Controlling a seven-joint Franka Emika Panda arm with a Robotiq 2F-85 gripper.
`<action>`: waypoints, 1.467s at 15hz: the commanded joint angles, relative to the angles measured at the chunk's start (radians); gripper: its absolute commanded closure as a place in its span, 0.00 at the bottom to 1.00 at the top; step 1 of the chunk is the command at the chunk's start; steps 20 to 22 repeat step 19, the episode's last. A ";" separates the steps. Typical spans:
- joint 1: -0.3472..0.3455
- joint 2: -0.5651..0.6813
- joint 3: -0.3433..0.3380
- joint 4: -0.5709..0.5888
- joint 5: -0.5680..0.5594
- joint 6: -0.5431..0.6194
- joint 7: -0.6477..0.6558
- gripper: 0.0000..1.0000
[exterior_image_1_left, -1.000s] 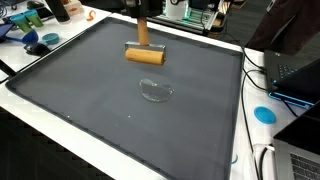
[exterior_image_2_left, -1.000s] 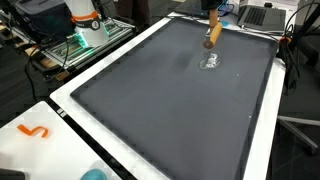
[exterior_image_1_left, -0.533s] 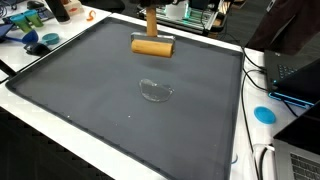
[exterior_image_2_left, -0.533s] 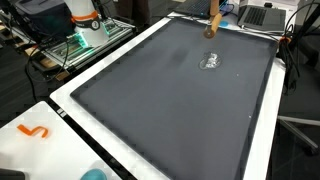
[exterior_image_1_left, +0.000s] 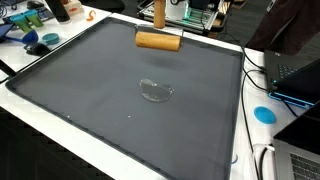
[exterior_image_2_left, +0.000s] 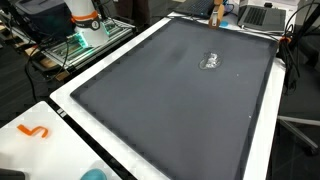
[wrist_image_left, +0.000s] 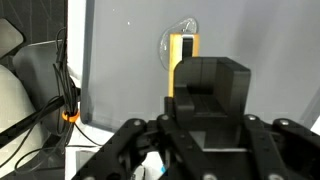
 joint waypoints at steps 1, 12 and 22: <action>0.011 -0.011 0.008 0.024 -0.049 -0.036 0.019 0.77; 0.012 0.001 0.014 0.030 -0.042 -0.021 0.001 0.52; 0.012 0.001 0.014 0.030 -0.042 -0.022 0.001 0.52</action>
